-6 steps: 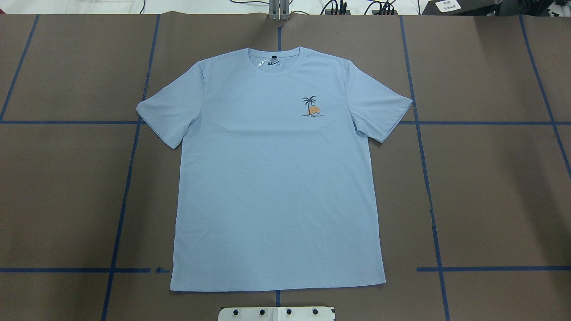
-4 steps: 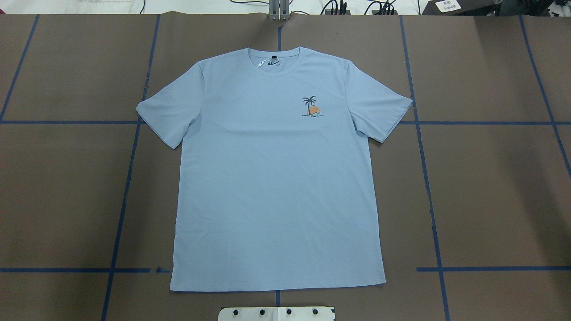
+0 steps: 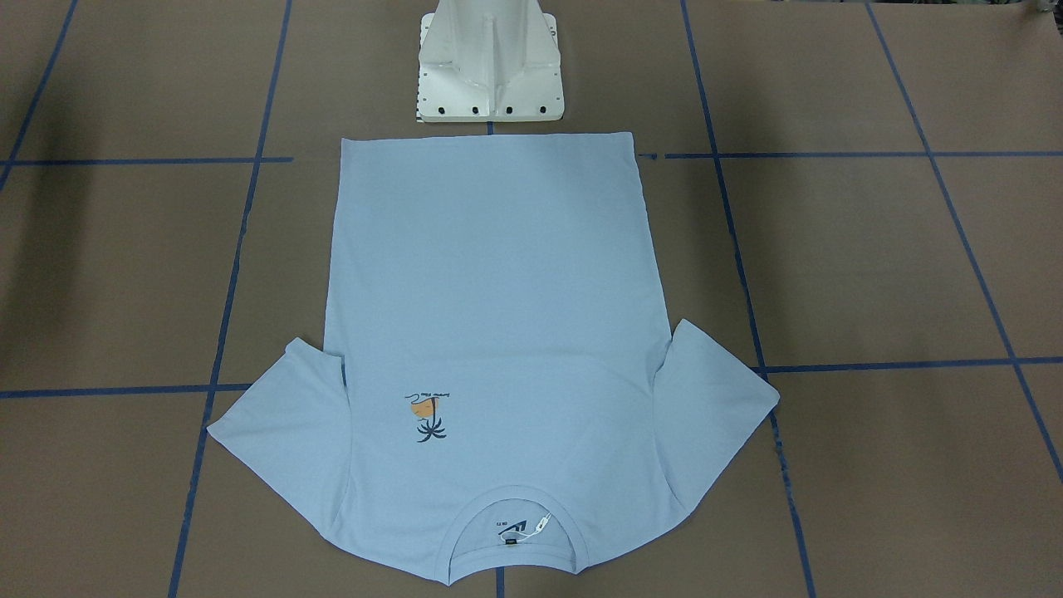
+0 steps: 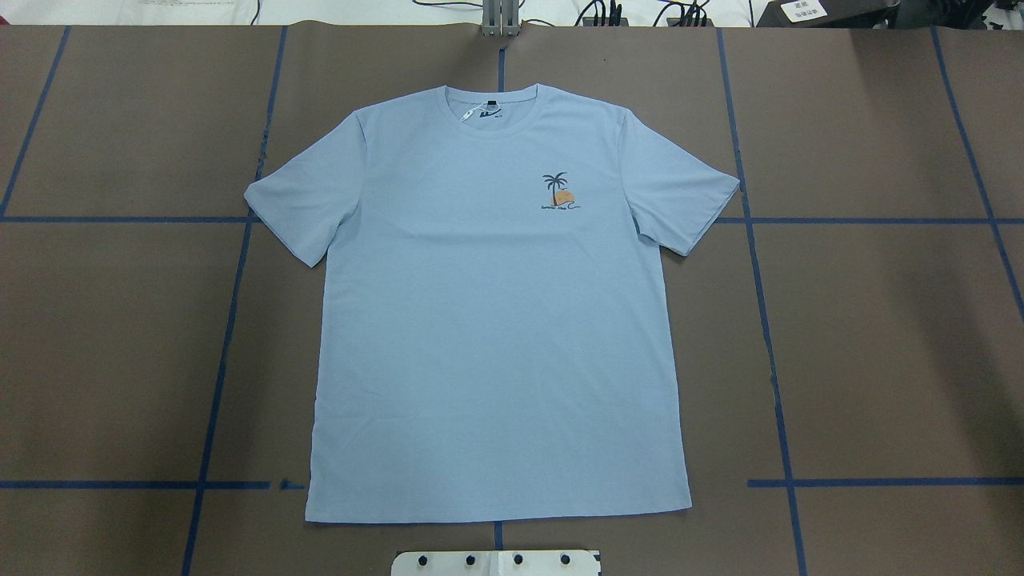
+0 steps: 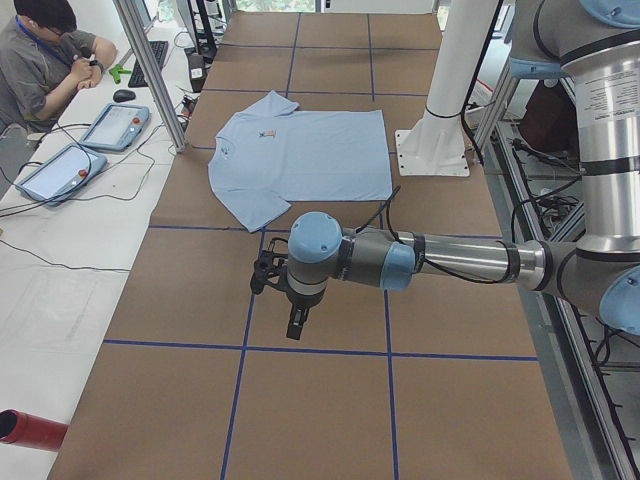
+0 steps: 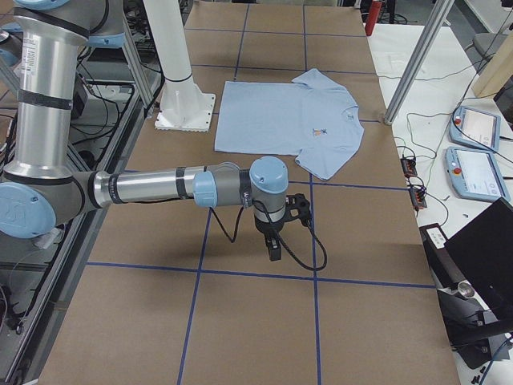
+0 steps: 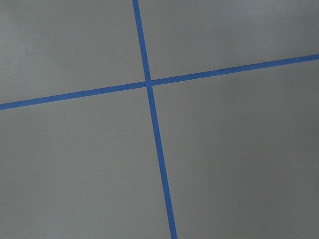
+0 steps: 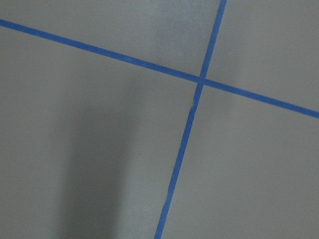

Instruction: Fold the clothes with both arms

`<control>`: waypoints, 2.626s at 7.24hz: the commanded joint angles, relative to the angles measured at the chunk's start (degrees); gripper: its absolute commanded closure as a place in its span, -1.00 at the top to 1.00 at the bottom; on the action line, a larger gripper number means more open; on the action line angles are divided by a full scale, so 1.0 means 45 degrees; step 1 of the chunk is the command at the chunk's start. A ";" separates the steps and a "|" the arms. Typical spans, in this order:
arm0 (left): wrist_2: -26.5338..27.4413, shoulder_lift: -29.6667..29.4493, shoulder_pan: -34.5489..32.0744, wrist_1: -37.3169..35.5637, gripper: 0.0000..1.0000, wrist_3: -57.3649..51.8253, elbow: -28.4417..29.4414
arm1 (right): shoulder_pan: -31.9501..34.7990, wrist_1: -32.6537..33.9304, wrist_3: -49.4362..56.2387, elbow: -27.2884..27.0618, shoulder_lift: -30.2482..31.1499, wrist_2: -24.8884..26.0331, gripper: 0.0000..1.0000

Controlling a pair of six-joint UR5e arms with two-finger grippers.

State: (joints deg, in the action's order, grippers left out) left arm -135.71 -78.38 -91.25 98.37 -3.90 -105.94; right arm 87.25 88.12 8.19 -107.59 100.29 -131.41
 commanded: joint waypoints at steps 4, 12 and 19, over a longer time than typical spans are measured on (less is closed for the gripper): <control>0.0352 -0.1870 -0.0016 0.3654 1.00 0.0125 0.0784 | -0.0033 -0.2199 -0.1572 0.0761 -0.1658 -0.0055 1.00; 0.0294 -0.2134 0.0003 0.6186 1.00 0.0126 0.1081 | -0.7114 -0.9591 -1.4757 0.5403 -0.6913 0.4954 0.86; 0.0294 -0.2114 0.0003 0.6187 1.00 0.0125 0.1101 | -0.9094 -1.0676 -1.5023 0.7562 -0.7366 0.7834 0.39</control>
State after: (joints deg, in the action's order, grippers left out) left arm -134.39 -87.95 -91.23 126.21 -3.34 -101.06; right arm 47.20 40.16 -59.41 -73.76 67.11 -96.99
